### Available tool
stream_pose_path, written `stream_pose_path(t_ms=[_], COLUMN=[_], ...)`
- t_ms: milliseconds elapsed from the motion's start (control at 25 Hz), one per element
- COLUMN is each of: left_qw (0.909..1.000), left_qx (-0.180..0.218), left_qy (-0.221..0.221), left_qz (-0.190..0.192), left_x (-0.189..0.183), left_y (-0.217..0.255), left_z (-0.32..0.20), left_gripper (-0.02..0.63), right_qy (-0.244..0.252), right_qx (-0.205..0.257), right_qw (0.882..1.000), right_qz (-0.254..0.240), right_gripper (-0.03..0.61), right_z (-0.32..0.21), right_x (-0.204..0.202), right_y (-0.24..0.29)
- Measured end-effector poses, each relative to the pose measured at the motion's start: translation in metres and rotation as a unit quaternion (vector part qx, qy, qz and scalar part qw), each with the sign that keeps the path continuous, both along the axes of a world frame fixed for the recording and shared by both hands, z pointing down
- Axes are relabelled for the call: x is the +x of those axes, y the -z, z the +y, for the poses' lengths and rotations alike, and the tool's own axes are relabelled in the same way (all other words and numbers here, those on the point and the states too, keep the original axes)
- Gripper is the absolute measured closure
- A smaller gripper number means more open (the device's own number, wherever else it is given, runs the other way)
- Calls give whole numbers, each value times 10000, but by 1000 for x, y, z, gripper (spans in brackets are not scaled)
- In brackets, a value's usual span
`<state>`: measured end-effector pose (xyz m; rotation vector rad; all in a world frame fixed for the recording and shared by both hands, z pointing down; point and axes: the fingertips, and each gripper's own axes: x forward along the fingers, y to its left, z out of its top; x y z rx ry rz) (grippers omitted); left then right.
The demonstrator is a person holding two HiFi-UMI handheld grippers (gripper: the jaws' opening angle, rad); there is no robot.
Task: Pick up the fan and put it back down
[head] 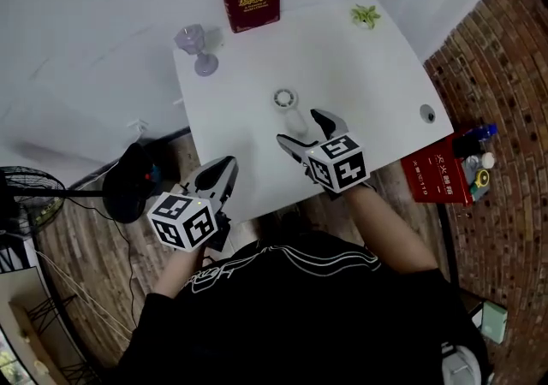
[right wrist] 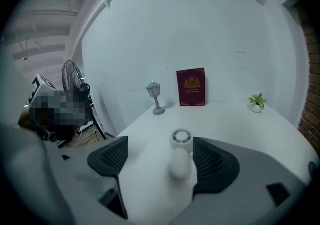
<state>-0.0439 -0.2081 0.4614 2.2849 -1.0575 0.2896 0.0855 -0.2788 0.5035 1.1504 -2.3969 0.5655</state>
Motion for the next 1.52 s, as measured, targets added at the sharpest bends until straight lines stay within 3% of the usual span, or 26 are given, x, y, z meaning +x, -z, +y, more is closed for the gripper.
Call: stream_pose_path(t_ms=[520, 800, 1200, 1520], left_qw=[9984, 9972, 9965, 9969], left_qx=[-129, -225, -321, -303], left_qy=[548, 702, 766, 722], left_qz=[75, 116, 69, 103], left_x=[-6, -10, -18, -24], left_y=[-33, -49, -58, -49], left_z=[-49, -59, -52, -49], left_gripper=[580, 580, 580, 580], right_qy=[-50, 59, -87, -138], right_qx=[-674, -882, -898, -1090], right_qw=[9962, 9931, 9882, 9868], right_qz=[542, 769, 1234, 1191], right_gripper=[198, 245, 371, 382], right_z=[-54, -53, -56, -58], right_x=[4, -3, 1, 3], right_y=[-82, -95, -110, -111])
